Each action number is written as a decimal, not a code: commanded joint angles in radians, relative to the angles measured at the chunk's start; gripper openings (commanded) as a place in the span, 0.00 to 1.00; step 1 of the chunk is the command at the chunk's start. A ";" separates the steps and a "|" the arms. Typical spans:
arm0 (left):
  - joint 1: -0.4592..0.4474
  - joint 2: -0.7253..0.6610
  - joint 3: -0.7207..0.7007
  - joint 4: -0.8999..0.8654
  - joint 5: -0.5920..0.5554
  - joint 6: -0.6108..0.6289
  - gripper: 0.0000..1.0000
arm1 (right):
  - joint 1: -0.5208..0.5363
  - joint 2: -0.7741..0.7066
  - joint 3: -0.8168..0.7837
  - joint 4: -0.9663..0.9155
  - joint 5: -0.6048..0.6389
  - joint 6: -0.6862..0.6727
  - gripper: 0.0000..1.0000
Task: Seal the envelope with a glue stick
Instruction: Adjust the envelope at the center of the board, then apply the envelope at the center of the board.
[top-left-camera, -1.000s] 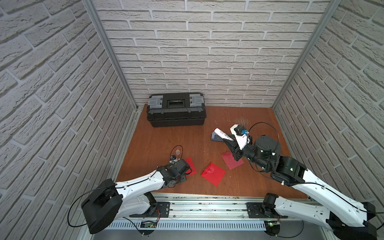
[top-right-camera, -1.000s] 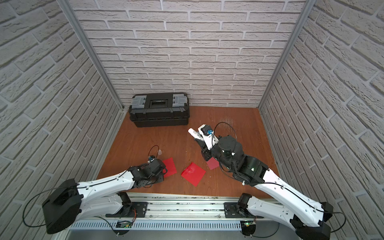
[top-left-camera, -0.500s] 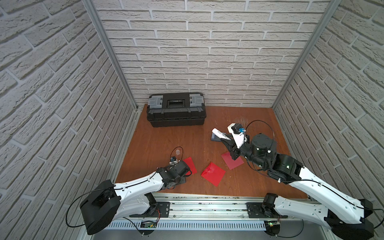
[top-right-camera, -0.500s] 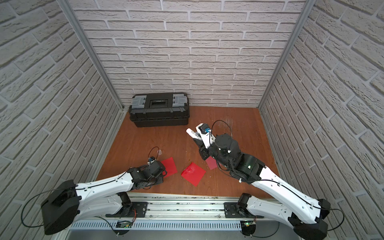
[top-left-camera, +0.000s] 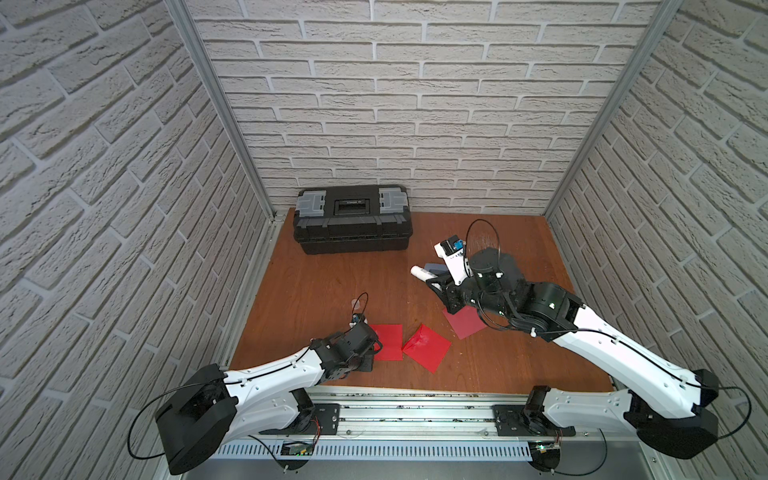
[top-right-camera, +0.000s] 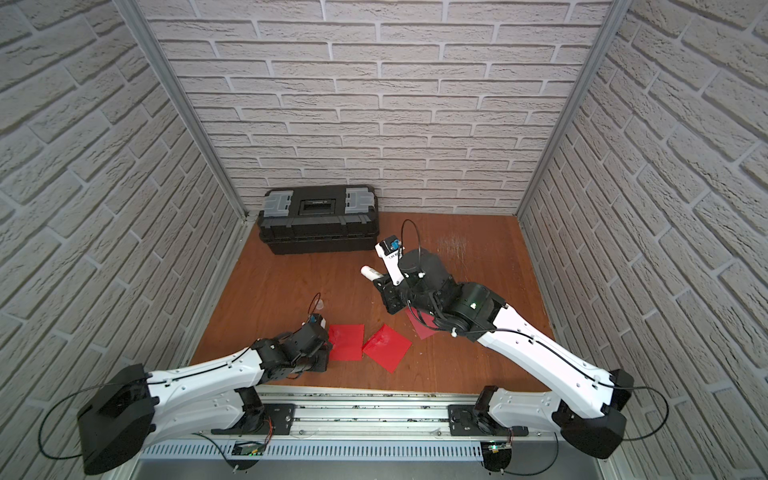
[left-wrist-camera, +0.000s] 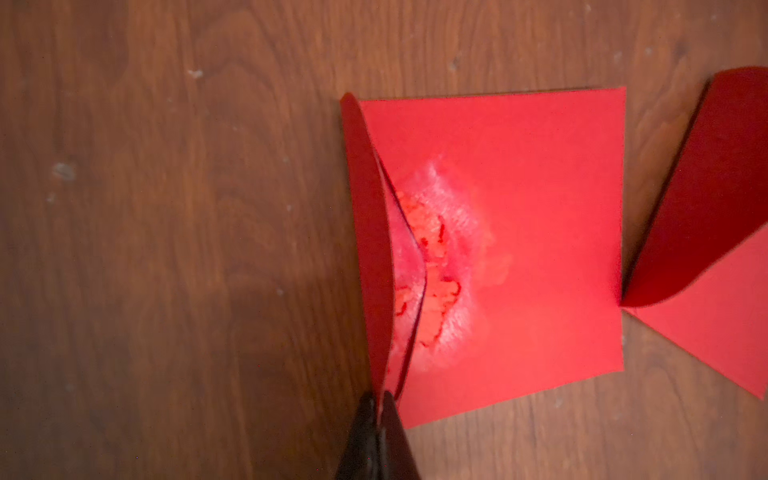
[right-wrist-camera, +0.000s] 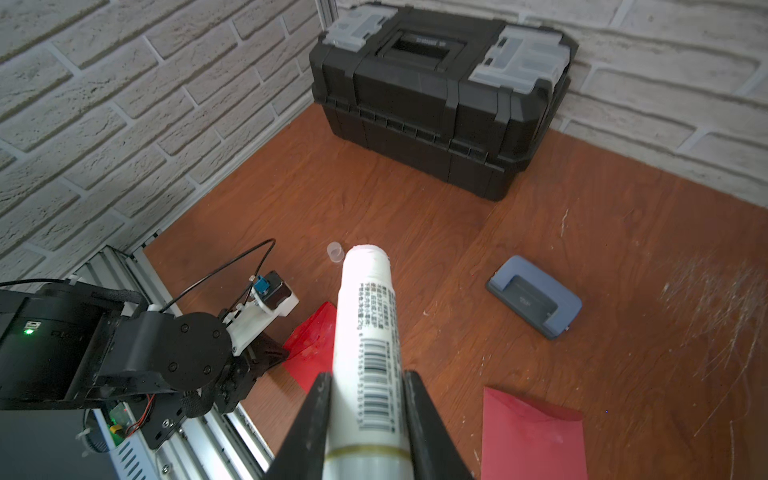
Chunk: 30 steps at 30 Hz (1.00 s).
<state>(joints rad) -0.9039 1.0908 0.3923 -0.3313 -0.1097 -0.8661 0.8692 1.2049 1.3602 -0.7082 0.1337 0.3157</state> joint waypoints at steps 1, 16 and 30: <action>0.003 0.045 0.011 0.005 0.060 0.074 0.06 | 0.015 0.042 0.044 -0.112 -0.053 0.091 0.03; 0.007 0.005 -0.087 0.182 0.122 0.048 0.06 | 0.121 0.435 0.255 -0.457 -0.215 0.197 0.03; 0.071 -0.111 -0.206 0.254 0.241 0.020 0.06 | 0.162 0.764 0.480 -0.572 -0.210 0.192 0.02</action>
<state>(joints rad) -0.8429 0.9802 0.2211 -0.0463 0.0986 -0.8341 1.0164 1.9499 1.7992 -1.2385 -0.0837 0.4995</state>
